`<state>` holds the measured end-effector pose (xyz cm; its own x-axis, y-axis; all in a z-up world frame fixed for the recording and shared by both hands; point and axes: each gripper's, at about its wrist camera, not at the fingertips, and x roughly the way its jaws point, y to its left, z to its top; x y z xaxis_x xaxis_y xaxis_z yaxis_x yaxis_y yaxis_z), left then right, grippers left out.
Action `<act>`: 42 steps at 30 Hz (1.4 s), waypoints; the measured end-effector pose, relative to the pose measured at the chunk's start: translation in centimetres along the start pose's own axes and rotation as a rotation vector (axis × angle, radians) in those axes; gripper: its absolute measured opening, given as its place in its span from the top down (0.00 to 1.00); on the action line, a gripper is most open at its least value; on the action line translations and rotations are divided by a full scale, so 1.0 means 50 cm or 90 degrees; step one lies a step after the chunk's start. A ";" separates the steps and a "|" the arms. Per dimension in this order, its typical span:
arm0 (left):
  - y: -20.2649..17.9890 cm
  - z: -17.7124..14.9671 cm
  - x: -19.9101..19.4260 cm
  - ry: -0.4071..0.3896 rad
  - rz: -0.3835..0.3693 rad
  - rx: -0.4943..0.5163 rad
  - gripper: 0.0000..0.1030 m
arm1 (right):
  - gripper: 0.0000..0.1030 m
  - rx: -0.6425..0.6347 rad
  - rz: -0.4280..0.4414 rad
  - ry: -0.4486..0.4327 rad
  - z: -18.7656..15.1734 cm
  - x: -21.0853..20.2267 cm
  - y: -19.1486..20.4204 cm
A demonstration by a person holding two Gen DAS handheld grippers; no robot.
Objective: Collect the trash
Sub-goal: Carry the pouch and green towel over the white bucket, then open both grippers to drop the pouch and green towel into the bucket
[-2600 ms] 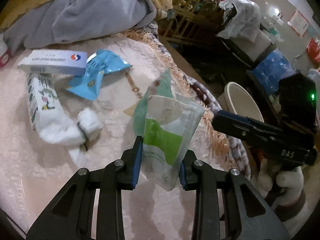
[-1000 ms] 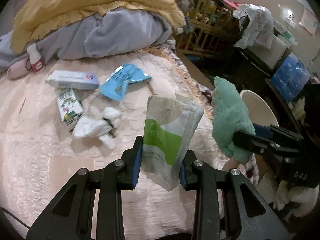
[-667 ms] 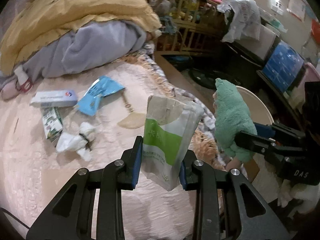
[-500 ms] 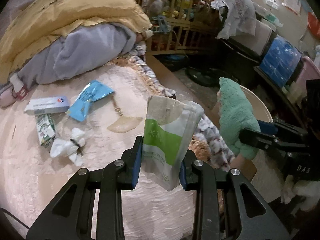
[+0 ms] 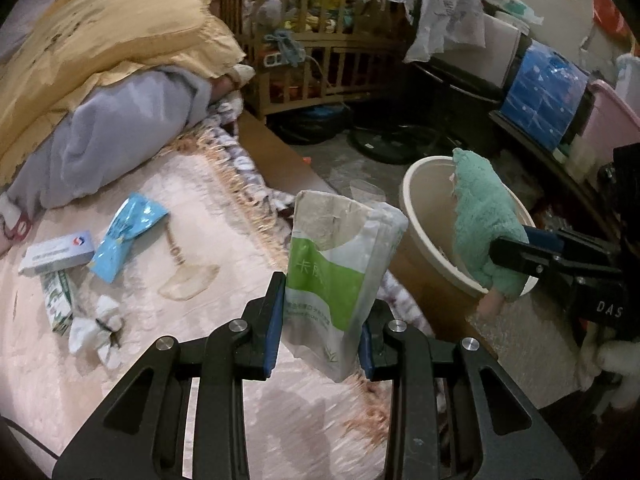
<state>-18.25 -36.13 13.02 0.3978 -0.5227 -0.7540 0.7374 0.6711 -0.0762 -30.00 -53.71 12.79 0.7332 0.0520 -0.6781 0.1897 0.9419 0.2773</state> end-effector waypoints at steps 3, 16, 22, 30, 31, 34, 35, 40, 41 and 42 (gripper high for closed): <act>-0.021 0.011 0.014 0.001 -0.003 0.008 0.72 | 0.55 0.007 -0.010 -0.003 0.001 -0.004 -0.021; -0.090 0.058 0.093 0.017 -0.016 0.024 0.72 | 0.55 0.028 -0.068 0.006 -0.011 0.001 -0.112; -0.116 0.077 0.134 0.030 -0.032 0.029 0.72 | 0.55 0.055 -0.092 0.001 -0.014 0.002 -0.158; -0.163 0.105 0.183 0.051 -0.077 0.033 0.72 | 0.55 0.100 -0.120 0.002 -0.017 0.013 -0.215; -0.167 0.107 0.188 0.053 -0.081 0.031 0.72 | 0.55 0.104 -0.124 0.004 -0.017 0.015 -0.222; -0.181 0.114 0.205 0.058 -0.088 0.029 0.72 | 0.55 0.113 -0.127 0.009 -0.018 0.015 -0.237; -0.188 0.116 0.212 0.060 -0.091 0.029 0.72 | 0.55 0.117 -0.131 0.011 -0.019 0.015 -0.242; -0.207 0.126 0.235 0.064 -0.108 0.031 0.72 | 0.55 0.123 -0.142 0.018 -0.025 0.010 -0.255; -0.211 0.127 0.238 0.064 -0.110 0.034 0.72 | 0.55 0.124 -0.145 0.018 -0.025 0.009 -0.257; -0.214 0.128 0.240 0.064 -0.113 0.034 0.72 | 0.55 0.126 -0.148 0.019 -0.025 0.009 -0.261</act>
<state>-17.87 -52.97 8.97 0.2043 -0.5734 -0.7933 0.8202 0.5426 -0.1810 -32.97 -65.56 8.03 0.6363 -0.1445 -0.7578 0.4754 0.8471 0.2376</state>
